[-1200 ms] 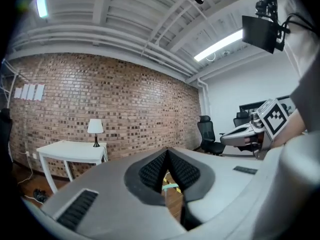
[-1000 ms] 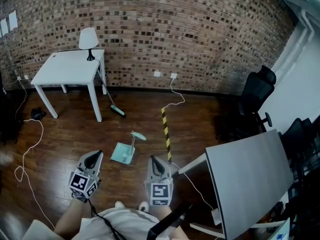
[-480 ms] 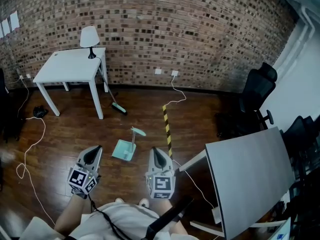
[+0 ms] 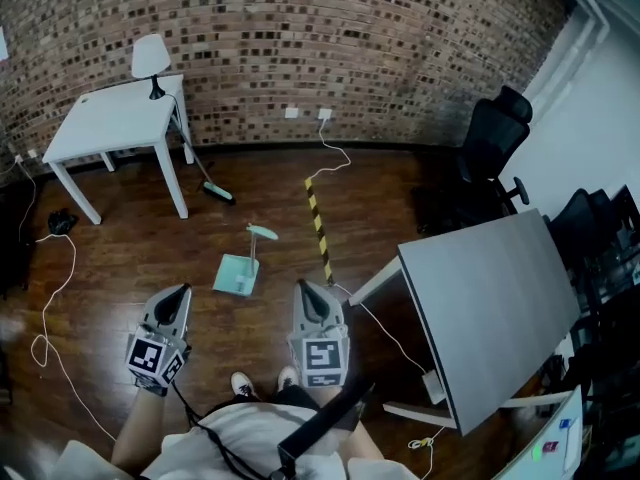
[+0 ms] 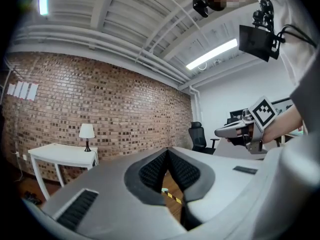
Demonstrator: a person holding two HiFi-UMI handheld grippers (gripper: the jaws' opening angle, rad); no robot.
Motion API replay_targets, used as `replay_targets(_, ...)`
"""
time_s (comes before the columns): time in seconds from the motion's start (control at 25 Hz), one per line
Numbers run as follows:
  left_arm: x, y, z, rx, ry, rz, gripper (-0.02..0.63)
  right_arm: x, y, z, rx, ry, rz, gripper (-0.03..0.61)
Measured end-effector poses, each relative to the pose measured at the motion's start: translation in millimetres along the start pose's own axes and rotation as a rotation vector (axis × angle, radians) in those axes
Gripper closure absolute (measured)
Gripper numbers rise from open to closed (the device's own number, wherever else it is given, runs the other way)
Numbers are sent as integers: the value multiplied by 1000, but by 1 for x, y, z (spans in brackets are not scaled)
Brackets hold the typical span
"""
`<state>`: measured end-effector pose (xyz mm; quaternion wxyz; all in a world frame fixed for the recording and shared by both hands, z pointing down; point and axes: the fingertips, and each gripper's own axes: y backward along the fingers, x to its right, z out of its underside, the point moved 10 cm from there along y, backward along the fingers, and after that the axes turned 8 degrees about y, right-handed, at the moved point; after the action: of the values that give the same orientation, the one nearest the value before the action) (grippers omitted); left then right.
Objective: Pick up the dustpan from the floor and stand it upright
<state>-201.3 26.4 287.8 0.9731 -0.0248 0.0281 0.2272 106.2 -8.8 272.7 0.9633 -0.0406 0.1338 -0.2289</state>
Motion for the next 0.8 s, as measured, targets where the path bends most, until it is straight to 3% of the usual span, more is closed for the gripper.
replay_targets(0.16, 7, 9, 23, -65, 5, -15, 620, -1, 31, 10, -47, -27, 41, 597)
replay_targets(0.32, 39, 26, 31, -33, 45, -20, 620, 0, 73, 26, -50, -32, 23, 597)
replay_targets(0.52, 84, 67, 26, -26, -4, -18, 612, -11, 118, 30, 3, -31, -12, 597)
replay_targets(0.8, 197, 138, 39, -50, -61, -40, 614, -13, 238, 43, 82, -31, -74, 598)
